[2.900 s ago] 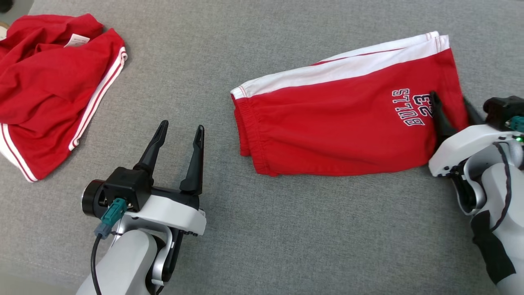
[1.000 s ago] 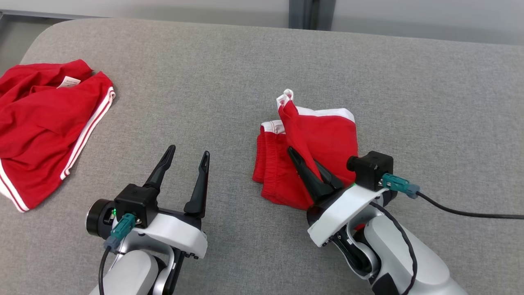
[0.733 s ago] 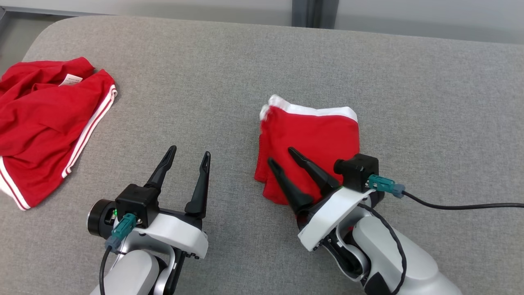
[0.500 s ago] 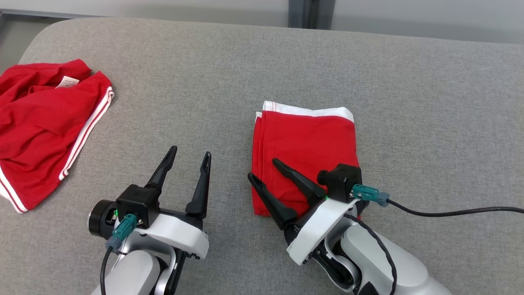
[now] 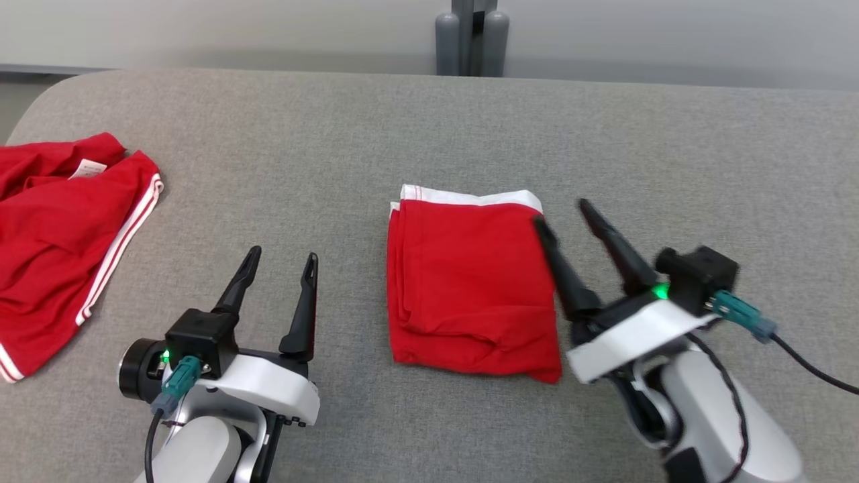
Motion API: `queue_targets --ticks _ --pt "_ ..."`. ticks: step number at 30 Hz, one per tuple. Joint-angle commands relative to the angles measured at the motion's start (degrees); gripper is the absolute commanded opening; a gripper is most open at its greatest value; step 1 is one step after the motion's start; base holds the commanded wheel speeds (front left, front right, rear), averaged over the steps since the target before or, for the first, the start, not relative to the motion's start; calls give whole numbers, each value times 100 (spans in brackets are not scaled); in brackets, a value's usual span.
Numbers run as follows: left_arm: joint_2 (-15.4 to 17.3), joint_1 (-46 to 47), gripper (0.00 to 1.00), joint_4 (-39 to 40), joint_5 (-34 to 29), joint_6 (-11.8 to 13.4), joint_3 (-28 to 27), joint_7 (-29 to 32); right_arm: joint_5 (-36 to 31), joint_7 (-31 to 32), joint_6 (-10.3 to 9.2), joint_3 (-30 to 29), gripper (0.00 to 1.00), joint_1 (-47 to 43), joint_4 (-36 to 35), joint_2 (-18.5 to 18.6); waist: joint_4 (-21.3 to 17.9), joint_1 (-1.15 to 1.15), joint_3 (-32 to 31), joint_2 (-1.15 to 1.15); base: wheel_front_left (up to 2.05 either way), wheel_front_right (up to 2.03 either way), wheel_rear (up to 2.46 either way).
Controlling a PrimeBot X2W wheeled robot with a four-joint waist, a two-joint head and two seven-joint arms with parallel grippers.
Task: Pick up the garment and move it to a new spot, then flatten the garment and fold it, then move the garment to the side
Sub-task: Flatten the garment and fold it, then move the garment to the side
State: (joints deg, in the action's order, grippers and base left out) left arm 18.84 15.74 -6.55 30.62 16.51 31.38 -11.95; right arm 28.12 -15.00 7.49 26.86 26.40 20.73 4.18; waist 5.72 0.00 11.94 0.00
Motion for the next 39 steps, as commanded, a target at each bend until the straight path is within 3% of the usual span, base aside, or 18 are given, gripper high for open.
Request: queue_targets --ticks 1,8,16,30,39 --pt "59 -36 100 14 -29 71 -42 -9 -236 -28 2 -280 100 -200 -18 141 -82 0 -80 0 0 0 0" --pt "178 -190 100 119 26 168 -112 32 -1197 295 2 -1684 100 -941 -327 418 -233 0 -241 0 0 0 0" --pt "327 -361 100 232 76 293 -197 73 -1685 932 2 -2526 100 -2003 -1356 274 -353 0 -400 0 0 0 0" --pt "371 -423 100 346 112 363 -182 145 -1772 1360 2 -2764 100 -2515 -2021 101 -325 0 -424 0 0 0 0" --pt "275 -232 100 307 111 290 -107 95 -1621 1541 2 -2351 100 -2227 -1646 140 129 0 -254 0 0 0 0"
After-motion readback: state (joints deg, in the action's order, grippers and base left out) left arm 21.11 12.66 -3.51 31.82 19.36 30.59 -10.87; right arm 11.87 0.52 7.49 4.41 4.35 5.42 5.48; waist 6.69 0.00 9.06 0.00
